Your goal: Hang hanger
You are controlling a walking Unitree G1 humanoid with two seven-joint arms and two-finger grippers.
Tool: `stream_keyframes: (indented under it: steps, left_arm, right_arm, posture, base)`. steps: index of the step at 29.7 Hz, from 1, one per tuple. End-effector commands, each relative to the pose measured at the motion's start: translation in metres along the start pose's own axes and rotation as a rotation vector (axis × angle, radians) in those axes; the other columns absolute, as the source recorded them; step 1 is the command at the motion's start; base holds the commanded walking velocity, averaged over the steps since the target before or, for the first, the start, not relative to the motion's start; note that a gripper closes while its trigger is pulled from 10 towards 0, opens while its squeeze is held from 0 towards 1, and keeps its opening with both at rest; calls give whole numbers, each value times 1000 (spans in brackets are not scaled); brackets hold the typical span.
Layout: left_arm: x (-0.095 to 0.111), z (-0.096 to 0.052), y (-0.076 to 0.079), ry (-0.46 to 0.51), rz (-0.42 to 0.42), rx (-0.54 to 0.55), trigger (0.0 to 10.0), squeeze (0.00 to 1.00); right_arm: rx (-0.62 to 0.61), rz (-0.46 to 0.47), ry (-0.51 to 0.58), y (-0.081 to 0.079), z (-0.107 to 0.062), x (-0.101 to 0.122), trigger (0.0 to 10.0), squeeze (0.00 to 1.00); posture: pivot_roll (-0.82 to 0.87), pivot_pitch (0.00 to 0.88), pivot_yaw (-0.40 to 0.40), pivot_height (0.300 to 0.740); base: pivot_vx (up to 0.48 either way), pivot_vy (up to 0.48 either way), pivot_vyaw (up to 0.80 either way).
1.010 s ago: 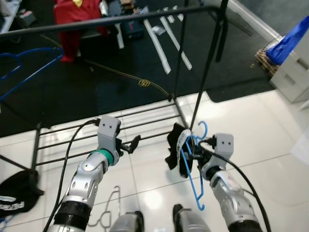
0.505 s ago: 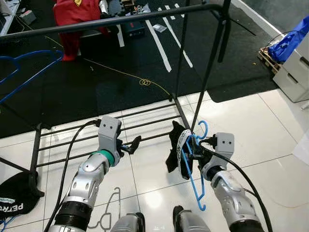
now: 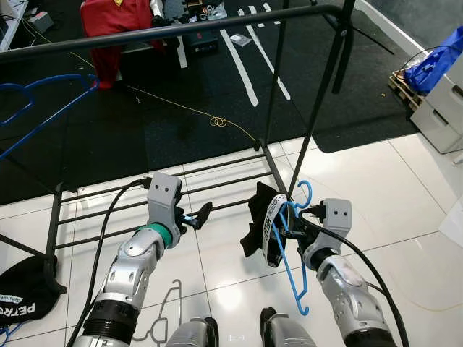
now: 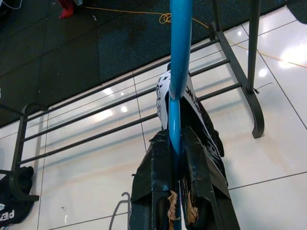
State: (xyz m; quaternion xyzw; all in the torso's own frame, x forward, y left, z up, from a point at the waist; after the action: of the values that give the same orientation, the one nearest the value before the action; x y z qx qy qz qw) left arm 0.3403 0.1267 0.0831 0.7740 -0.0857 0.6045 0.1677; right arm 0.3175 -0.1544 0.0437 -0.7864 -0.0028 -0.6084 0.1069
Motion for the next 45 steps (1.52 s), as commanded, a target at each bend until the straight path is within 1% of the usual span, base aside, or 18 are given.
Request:
stream_keyframes:
  steps: [1, 22, 31, 33, 35, 45]
  left_arm:
    - [-7, -1, -2, -27, -18, 8, 10000, 0]
    - [-7, -2, -2, -25, -24, 4, 10000, 0]
    - [-7, -2, -2, -30, -20, 4, 10000, 0]
    - [-8, -2, -3, -32, -18, 6, 10000, 0]
    - [-11, -2, -5, -54, 1, 21, 10000, 0]
    - [-13, -2, -3, -63, 6, 17, 10000, 0]
  right_arm:
    - [-2, 16, -15, 0, -1, -4, 10000, 0]
    - [-2, 18, -17, 0, -1, -4, 10000, 0]
    - [-3, 19, -19, 0, -1, -5, 10000, 0]
    - [-3, 19, -19, 0, -1, -5, 10000, 0]
    - [-3, 17, -19, 0, -1, -5, 10000, 0]
    - [-3, 16, -22, 1, -2, -6, 10000, 0]
  posture:
    - [20, 149, 106, 740]
    - [22, 149, 106, 740]
    - [23, 151, 107, 740]
    - [23, 151, 107, 740]
    - [22, 149, 109, 740]
    - [21, 145, 110, 740]
  base:
    - [0, 0, 0]
    - [0, 0, 0]
    - [-262, 0, 0]
    - [0, 0, 0]
    - [0, 0, 0]
    - [0, 0, 0]
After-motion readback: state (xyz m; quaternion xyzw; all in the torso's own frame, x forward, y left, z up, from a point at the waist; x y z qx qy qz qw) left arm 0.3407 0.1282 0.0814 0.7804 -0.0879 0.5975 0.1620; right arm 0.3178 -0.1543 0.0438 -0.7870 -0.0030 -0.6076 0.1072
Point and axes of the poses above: a point about 5 cm out from each wrist's last joint towards the gripper, its own z axis pointing out of the wrist towards the gripper, its own x axis along the axis of the wrist's last joint, y = z × x, the point moved 3 cm from there along z, pointing out of the wrist towards the gripper, and after that the axes turned 6 degrees about -z, right-handed, at the moved point
